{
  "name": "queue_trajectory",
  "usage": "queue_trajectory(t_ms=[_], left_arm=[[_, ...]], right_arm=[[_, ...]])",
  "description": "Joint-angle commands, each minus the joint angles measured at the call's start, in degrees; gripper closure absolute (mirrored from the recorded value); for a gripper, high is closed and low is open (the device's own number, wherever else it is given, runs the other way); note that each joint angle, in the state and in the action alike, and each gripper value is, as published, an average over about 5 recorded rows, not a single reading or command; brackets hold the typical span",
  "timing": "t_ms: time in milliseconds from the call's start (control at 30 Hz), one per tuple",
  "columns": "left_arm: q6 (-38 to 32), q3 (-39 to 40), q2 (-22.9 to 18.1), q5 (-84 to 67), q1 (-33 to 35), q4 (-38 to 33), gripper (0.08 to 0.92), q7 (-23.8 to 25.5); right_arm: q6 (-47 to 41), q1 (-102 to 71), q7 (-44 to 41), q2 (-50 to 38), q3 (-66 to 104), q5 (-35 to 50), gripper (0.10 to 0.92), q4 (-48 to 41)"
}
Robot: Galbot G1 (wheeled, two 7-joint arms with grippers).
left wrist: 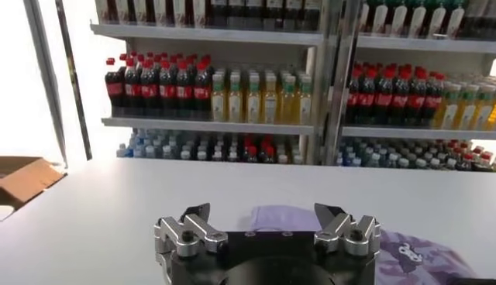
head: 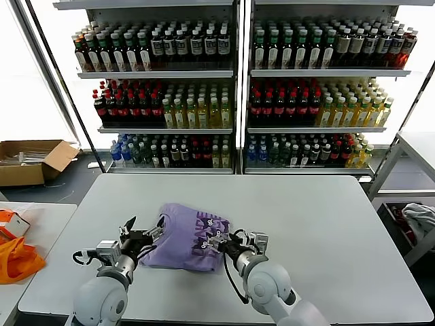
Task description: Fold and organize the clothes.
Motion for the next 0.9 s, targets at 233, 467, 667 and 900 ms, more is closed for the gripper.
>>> queue_trajectory(t_ms=[233,467,667,900], left_arm=[[0.5,-1.0,0.1,-2.0,0.6,-0.9,0.177,-0.2],[0.4,-1.4,0.1,-3.1,1.1,-1.9,0.177,-0.1],[0.4,-1.9,0.1,-3.0,1.8,-2.2,0.177,-0.1],[0.6,-2.0,-0.3,-3.0,2.0,-3.0,0.177,-0.1]], right_arm=[[0.9,-0.2,6.6,2.5,-2.2,2.0,0.294,-0.9],[1.2,-0.5,6.4,2.1,-3.1,0.6,0.5,-0.2],[-0.9,0.5,6.4,-1.5,-2.6,-0.2,0.673,1.7],[-1.3,0.8,3.8,-10.2,1.1,-0.5,0.871,3.3]])
